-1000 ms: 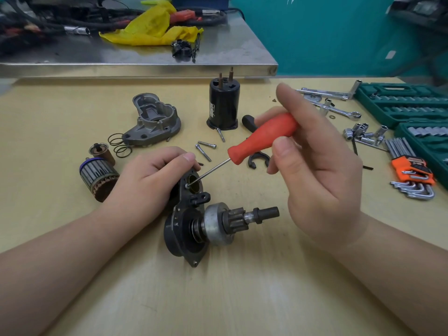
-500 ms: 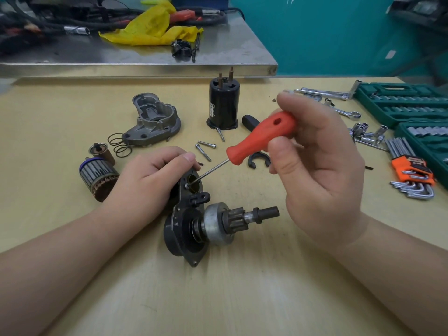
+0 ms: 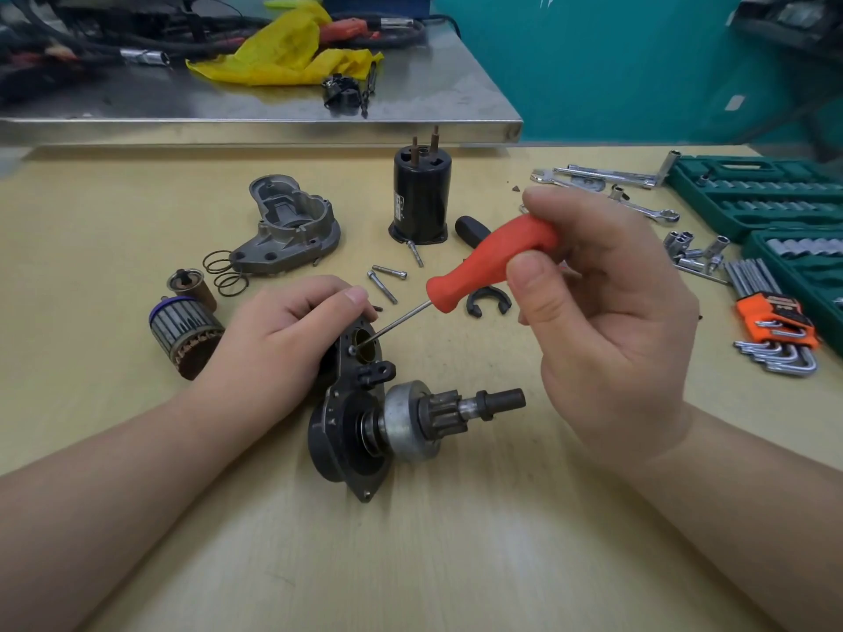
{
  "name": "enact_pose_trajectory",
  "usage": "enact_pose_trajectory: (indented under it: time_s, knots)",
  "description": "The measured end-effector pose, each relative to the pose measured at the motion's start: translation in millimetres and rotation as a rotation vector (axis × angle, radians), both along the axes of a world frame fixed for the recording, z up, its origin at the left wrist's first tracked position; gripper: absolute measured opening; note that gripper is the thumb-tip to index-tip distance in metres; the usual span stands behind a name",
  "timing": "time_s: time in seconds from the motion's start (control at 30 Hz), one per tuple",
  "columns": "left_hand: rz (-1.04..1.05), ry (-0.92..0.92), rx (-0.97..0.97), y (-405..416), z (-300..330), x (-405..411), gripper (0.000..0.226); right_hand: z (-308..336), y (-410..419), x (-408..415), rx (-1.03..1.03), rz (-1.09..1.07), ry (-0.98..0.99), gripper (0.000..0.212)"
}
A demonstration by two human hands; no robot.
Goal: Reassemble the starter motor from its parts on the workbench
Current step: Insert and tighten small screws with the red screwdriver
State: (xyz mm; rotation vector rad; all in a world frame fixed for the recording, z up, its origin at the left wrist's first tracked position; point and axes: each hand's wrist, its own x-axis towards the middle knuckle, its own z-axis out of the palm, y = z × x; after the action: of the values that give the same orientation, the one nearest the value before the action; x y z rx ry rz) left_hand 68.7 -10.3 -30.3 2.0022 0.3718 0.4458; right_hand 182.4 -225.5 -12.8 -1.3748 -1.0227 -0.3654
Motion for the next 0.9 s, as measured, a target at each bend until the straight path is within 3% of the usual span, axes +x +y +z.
enact_pose_trajectory:
  time_s: [0.23, 0.9]
  knots:
    - [-0.003, -0.012, -0.01, -0.4, 0.7, 0.6, 0.03, -4.2, 1.0, -0.2, -0.001, 0.061, 0.043, 0.039]
    - [-0.017, -0.014, 0.003, -0.8, 0.0, -0.6, 0.035, 4.7, -0.5, -0.5, -0.001, -0.01, 0.064, 0.022]
